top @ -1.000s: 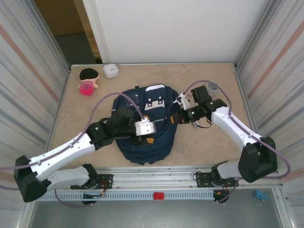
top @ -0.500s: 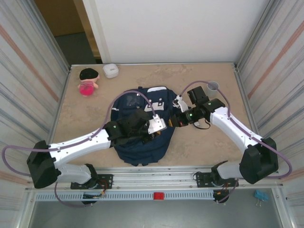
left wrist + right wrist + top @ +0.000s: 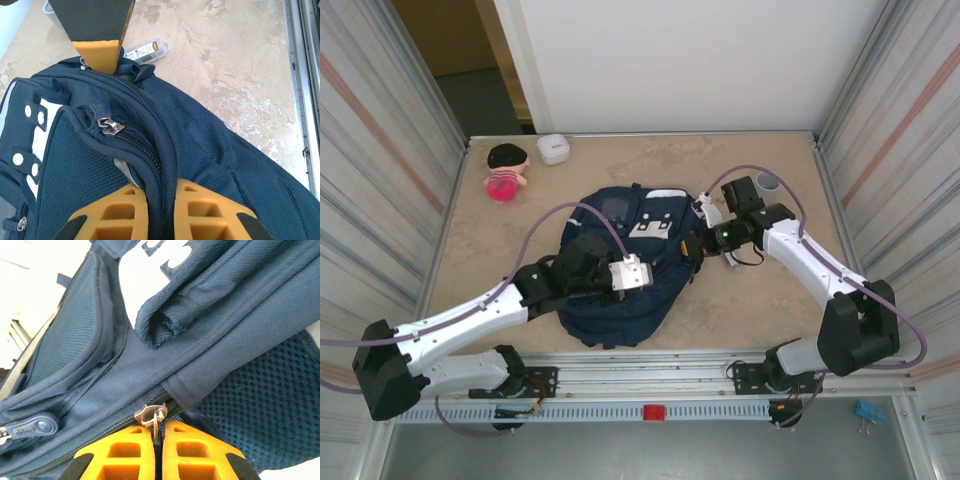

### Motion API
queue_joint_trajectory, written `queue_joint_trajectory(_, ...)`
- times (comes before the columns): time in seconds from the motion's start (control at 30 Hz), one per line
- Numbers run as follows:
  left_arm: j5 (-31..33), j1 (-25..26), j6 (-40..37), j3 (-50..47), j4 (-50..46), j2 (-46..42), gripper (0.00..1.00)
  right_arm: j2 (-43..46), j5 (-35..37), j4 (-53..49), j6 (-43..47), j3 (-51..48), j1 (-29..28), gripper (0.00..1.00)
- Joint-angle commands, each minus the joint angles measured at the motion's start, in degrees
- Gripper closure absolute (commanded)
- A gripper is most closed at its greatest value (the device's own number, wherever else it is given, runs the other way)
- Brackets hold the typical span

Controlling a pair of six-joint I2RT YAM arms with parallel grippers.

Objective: Pack books, pencil case, and school supplies into a backpack

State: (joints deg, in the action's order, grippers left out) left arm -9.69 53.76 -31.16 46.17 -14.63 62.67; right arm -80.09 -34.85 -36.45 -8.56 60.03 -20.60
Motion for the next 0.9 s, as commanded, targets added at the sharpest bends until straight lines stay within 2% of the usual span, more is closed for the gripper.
queue_joint_trajectory(0.0,-4.6,-0.1,-2.3,-0.5,-4.3,-2.2,1.0,-0.9,9.7,6.8,-1.8,0.2,3.0,1.0)
queue_joint_trajectory(0.03,-4.6,-0.1,-1.9,-0.7,-3.5,-2.1,0.99,-1.3,9.7,6.5,-1.7,0.2,3.3,1.0)
queue_joint_trajectory(0.07,-4.2,-0.1,-1.2,-0.7,-3.2,-2.1,0.88,-1.4,8.8,6.2,-1.4,0.5,3.5,0.98)
queue_joint_trajectory(0.1,-3.3,-0.1,-0.5,-0.6,-3.1,-2.2,0.75,-1.2,7.9,5.7,-1.2,0.8,3.4,0.86)
queue_joint_trajectory(0.13,-2.3,-0.3,0.6,-0.4,-3.1,-2.5,0.6,-0.5,7.2,5.4,-1.1,0.9,3.2,0.69)
queue_joint_trajectory(0.17,-1.8,-0.6,1.2,-0.3,-3.1,-3.1,0.51,0.4,6.6,5.5,-1.0,0.7,3.0,0.59)
queue_joint_trajectory(0.23,-2.6,-2.4,2.4,-0.5,-3.1,-5.3,0.38,3.9,5.5,6.2,-1.2,-0.3,2.9,0.5)
queue_joint_trajectory(0.33,-6.9,-7.1,1.9,-1.5,-4.8,-8.2,0.3,10.3,4.8,9.2,-1.4,-3.6,2.7,0.45)
queue_joint_trajectory(0.4,-8.7,-9.3,-1.7,-2.2,-7.6,-8.9,0.29,14.8,4.3,13.8,-0.9,-7.4,2.3,0.41)
queue_joint_trajectory(0.57,-5.1,-9.5,-11.0,-3.0,-14.2,-5.8,0.22,24.9,3.7,22.1,4.4,-16.0,1.4,0.35)
queue_joint_trajectory(0.67,-3.5,-9.5,-14.3,-3.6,-13.4,-4.3,0.19,27.5,2.6,22.3,7.2,-17.5,1.6,0.32)
queue_joint_trajectory(0.87,-0.9,-9.9,-17.4,-4.2,-11.1,0.5,0.2,29.7,-0.6,23.0,12.6,-19.7,1.9,0.35)
